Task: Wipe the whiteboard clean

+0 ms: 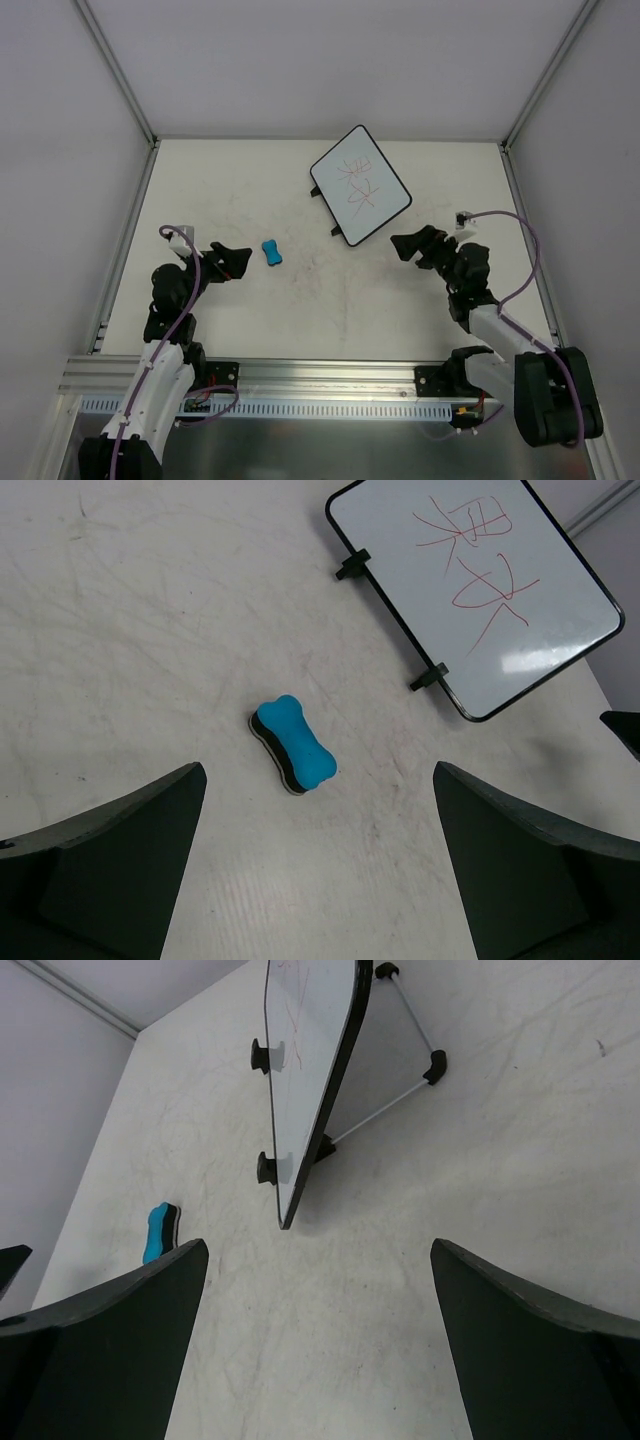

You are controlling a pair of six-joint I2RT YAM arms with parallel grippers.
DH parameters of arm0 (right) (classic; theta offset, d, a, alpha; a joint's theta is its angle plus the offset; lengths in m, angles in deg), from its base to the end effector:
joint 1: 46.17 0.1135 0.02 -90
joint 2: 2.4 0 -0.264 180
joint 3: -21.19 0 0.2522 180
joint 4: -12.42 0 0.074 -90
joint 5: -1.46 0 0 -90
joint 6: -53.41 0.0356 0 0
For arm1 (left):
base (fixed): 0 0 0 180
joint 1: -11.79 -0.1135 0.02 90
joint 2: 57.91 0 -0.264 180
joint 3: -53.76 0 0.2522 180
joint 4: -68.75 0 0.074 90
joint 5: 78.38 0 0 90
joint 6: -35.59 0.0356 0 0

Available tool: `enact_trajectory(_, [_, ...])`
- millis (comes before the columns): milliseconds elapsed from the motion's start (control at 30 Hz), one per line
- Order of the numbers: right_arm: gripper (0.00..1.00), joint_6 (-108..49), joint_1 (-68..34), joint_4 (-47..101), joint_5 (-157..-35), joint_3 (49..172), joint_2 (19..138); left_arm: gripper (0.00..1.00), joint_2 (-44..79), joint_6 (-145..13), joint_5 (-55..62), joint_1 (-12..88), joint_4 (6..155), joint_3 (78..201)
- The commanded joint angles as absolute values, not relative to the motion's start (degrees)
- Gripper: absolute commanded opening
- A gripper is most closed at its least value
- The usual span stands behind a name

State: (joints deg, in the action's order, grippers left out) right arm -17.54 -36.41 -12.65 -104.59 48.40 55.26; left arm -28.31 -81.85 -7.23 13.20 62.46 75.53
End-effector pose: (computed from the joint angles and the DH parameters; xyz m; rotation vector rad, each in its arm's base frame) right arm 0.1993 0.0443 0.1986 -0.0790 1.6958 0.6112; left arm 0.1476 -0.0151 0.2066 -0.1094 1.6314 -0.6509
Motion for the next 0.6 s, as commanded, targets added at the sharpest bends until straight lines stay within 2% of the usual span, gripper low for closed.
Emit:
enact_trajectory(0, [0.99, -13.9, -36.9, -25.8, -109.1, 51.4, 60.5, 0.99, -28.5, -80.6, -6.2, 13.0, 61.9, 77.8])
enact_trajectory(467, [0.86, -10.4, -36.9, -40.8, -112.5, 63.6, 84.6, 0.99, -30.1, -80.6, -5.3, 13.0, 61.9, 77.3])
enact_trajectory(567, [0.83, -10.5, -36.9, -42.8, -112.3, 63.6, 86.4, 0.99, -29.8, -80.7, -4.9, 13.0, 61.9, 77.2])
